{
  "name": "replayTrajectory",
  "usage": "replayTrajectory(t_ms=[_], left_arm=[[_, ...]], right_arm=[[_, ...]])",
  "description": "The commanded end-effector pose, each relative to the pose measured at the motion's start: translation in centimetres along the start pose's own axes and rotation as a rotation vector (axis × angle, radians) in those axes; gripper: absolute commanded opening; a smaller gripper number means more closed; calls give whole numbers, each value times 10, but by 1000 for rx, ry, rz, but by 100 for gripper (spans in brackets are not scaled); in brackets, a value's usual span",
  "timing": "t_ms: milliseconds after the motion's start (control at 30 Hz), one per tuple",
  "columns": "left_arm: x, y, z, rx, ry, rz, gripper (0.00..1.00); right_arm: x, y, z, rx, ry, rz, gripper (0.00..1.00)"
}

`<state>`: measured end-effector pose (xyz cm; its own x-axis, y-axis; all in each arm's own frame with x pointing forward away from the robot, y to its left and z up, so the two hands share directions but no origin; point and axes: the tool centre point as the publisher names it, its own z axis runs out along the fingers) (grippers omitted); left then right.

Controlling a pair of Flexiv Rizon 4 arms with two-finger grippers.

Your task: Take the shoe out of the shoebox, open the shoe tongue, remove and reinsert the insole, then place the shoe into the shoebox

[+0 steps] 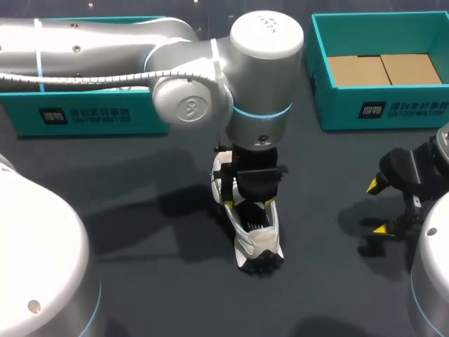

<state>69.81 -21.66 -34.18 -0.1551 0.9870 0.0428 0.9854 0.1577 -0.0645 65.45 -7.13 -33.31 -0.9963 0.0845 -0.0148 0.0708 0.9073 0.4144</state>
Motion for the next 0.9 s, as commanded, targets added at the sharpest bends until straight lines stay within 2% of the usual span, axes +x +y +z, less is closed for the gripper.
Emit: replayTrajectory(t_ms=[33, 900], left_arm=[[6, 3, 2, 4, -15, -28, 72], [3, 37, -3, 3, -8, -117, 62]], right_arm=[[2, 0, -1, 2, -3, 0, 100], [2, 0, -1, 2, -3, 0, 100]])
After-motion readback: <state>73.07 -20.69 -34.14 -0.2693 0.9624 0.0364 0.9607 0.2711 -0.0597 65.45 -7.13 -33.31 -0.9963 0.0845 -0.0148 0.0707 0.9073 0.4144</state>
